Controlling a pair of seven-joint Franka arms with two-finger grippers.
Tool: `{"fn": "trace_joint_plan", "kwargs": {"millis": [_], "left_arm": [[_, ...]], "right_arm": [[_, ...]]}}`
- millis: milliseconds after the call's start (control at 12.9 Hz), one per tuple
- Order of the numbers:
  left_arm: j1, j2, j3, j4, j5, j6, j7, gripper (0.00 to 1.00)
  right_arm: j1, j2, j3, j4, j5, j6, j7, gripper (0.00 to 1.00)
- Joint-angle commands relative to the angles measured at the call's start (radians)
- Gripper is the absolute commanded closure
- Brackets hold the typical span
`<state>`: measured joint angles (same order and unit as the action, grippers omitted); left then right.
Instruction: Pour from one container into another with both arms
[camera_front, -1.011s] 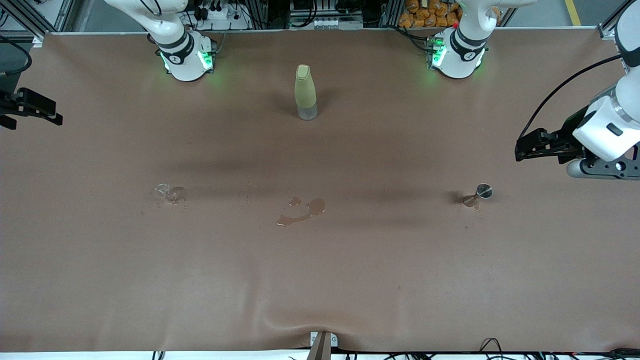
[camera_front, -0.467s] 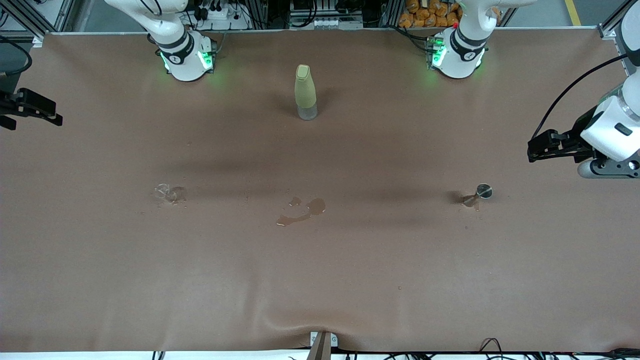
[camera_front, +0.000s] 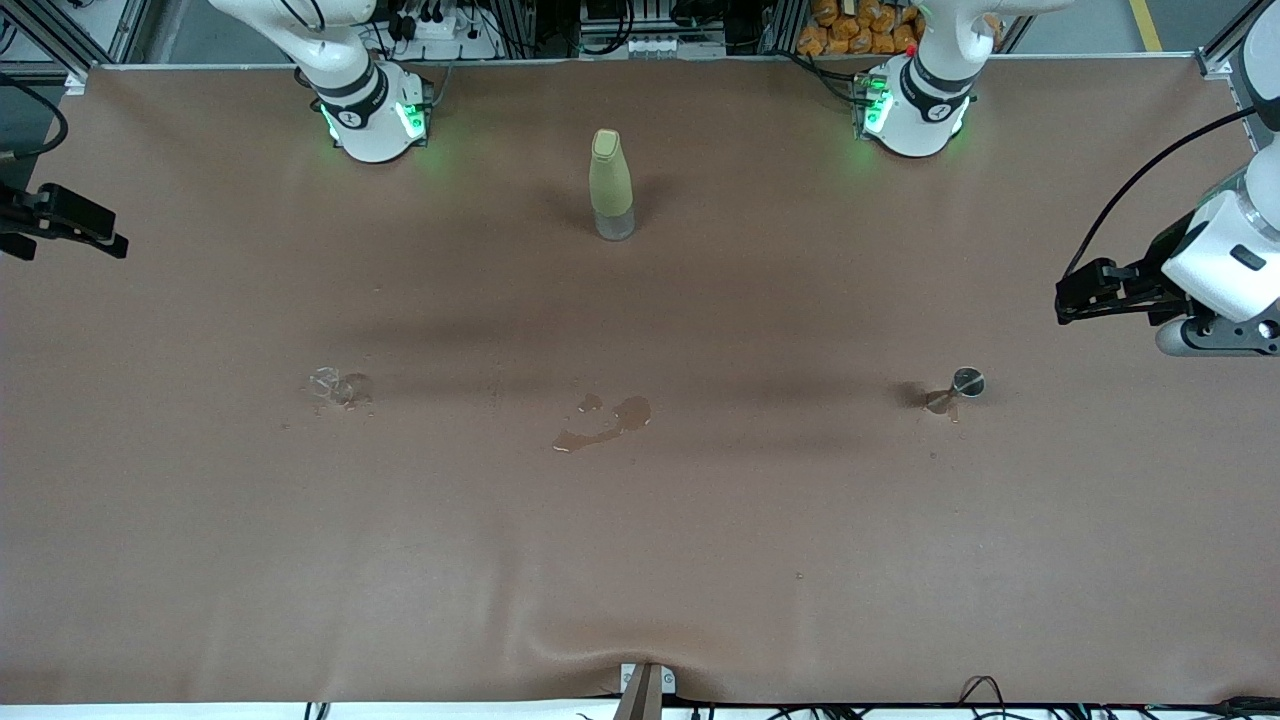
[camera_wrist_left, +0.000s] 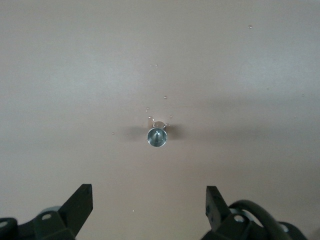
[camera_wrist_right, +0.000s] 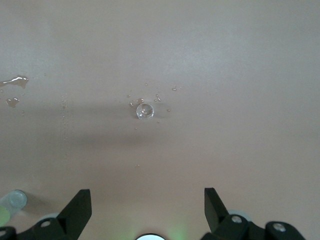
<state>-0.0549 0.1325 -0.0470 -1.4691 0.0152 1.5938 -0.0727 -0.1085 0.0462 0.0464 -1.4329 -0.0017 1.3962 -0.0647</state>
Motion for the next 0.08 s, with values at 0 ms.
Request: {"fn": "trace_joint_plan", "kwargs": {"millis": [0], "left_arm": [[0.001,0.001,0.001,0.015,-0.015,-0.02,-0.007,0.0]], "right_arm": [[0.003,-0.008,0.003,0.002,-0.003,0.001,0.026,0.0]]}}
